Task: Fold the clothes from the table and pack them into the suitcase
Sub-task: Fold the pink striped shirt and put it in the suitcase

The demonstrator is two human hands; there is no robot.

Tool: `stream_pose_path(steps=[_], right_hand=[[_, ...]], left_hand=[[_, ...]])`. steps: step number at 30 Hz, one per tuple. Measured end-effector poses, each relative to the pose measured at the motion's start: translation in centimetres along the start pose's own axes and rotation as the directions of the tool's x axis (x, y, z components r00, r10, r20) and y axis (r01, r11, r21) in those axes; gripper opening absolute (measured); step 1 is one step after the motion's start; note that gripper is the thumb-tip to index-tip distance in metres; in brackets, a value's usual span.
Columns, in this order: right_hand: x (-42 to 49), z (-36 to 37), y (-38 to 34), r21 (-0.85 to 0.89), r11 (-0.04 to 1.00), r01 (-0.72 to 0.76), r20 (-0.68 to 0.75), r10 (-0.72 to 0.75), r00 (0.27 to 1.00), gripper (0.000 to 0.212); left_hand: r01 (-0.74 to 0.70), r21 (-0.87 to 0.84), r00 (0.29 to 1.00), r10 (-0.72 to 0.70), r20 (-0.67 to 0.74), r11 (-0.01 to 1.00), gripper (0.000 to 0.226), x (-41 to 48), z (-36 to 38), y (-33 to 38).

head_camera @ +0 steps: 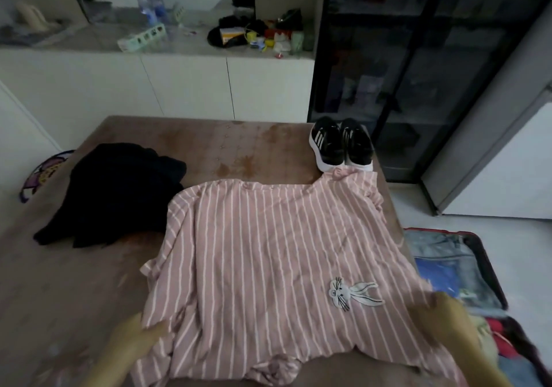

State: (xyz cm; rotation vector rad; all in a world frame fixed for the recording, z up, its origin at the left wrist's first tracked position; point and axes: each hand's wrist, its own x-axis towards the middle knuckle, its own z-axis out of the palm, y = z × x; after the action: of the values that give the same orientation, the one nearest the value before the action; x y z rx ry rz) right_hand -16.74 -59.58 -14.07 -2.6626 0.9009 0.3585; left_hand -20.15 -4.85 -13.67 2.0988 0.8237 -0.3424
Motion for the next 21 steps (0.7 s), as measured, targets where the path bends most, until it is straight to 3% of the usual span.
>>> stream_pose_path(steps=[2, 4, 7, 9, 11, 13, 14, 15, 17, 19, 21], right_hand=[[-1.1, -1.3, -0.5, 0.022, 1.000, -0.004, -0.021, 0.005, 1.000, 0.025], [-1.3, -1.7, -0.3, 0.025, 0.999, 0.033, -0.063, -0.031, 0.998, 0.029], [-2.2, -2.3, -0.5, 0.055, 0.998, 0.038, -0.034, -0.036, 0.999, 0.052], [-3.7, -2.3, -1.0, -0.053, 0.997, 0.061, -0.016, -0.062, 0.998, 0.072], [-5.5, -1.5, -1.4, -0.259, 0.927, 0.270, -0.045, -0.291, 0.956, 0.077], [-6.3, 0.9, -0.7, -0.304, 0.792, 0.529, -0.024, -0.562, 0.827, 0.077], [-6.2, 2.1, -0.3, -0.333, 0.707, 0.624, -0.009, -0.664, 0.748, 0.075], [-6.1, 2.7, -0.2, -0.349, 0.648, 0.677, 0.002, -0.722, 0.692, 0.067], [-6.0, 2.8, -0.5, -0.318, 0.600, 0.734, 0.006, -0.773, 0.634, 0.053], [-5.9, 2.6, -0.5, -0.312, 0.589, 0.745, -0.062, -0.795, 0.603, 0.068], [-6.2, 1.4, -0.6, -0.293, 0.607, 0.739, -0.094, -0.787, 0.610, 0.067]], left_hand=[[-0.062, -0.014, 0.995, 0.060, -0.082, 0.998, 0.044, -0.1, -0.5, 0.7], [-0.109, -0.040, 0.988, 0.104, -0.114, 0.993, 0.033, -0.3, -0.8, 1.1], [-0.119, -0.039, 0.988, 0.114, -0.108, 0.992, 0.031, -0.6, -1.4, 1.8], [-0.059, -0.057, 0.997, 0.056, -0.055, 0.997, 0.036, -0.7, -2.4, 1.7], [0.040, -0.059, 0.996, -0.035, 0.080, 0.997, 0.053, -0.6, -3.5, 0.8], [0.135, -0.033, 0.964, -0.124, 0.237, 0.990, 0.075, -0.5, -4.4, -0.5], [0.139, -0.043, 0.955, -0.122, 0.270, 0.989, 0.072, -0.5, -4.5, -1.2], [0.113, -0.051, 0.965, -0.098, 0.244, 0.992, 0.058, -0.7, -4.6, -1.4], [0.024, -0.102, 0.998, -0.019, 0.052, 0.995, 0.023, -0.5, -4.7, -1.8], [-0.031, -0.127, 0.997, 0.021, -0.081, 0.991, 0.022, -0.2, -5.3, -1.8], [-0.063, 0.015, 0.991, 0.064, -0.119, 0.998, 0.036, -0.1, -6.2, -1.9]])
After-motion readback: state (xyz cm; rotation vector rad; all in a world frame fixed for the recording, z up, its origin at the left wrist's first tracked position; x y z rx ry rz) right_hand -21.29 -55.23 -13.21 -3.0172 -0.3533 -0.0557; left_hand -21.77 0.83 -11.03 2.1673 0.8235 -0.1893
